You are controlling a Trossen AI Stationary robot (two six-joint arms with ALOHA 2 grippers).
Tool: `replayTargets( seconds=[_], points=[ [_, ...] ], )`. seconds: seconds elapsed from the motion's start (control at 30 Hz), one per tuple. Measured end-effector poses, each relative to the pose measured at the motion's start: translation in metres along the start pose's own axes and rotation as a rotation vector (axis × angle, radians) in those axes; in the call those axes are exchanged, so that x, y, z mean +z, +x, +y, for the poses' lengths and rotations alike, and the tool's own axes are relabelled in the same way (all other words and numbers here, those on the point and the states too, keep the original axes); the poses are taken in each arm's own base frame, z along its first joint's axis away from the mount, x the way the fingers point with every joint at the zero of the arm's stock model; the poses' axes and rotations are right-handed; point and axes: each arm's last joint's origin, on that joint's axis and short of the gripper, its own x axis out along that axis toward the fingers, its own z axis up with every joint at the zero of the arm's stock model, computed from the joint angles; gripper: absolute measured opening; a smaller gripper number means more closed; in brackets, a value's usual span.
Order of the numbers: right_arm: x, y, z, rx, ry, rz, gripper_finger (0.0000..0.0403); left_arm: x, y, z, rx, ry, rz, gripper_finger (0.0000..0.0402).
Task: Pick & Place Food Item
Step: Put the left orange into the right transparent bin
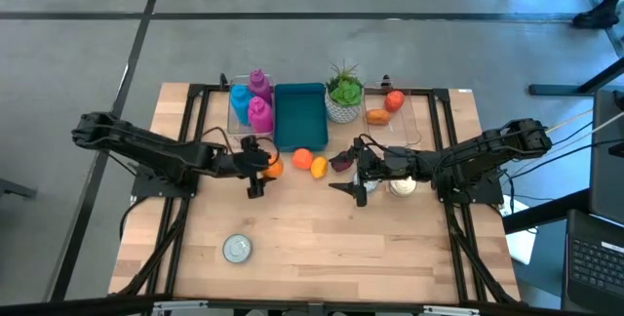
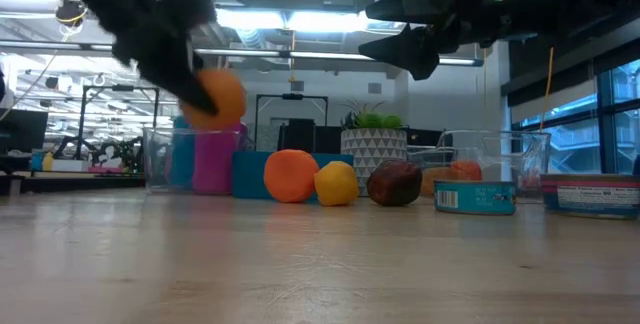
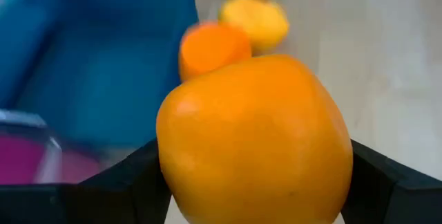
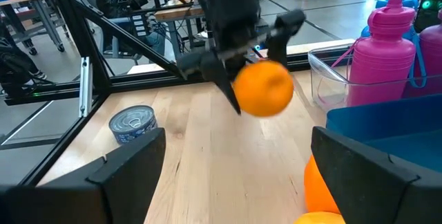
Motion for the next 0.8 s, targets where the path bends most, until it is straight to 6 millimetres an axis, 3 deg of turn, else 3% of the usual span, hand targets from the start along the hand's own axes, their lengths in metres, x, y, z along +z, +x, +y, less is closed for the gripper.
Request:
replayTargets(
  seconds=[0.43, 0.8],
  points=[
    [0.004, 0.002, -0.004, 0.011, 0.168, 0.004, 0.0357, 0.038, -0.059, 0.018, -0.062, 0.082, -0.4, 0.0292],
    [0.026, 0.012, -0.018, -0.06, 0.276, 0.021, 0.0357, 0.051, -0.044, 0.012, 0.088, 0.241, -0.319, 0.0292]
  ],
)
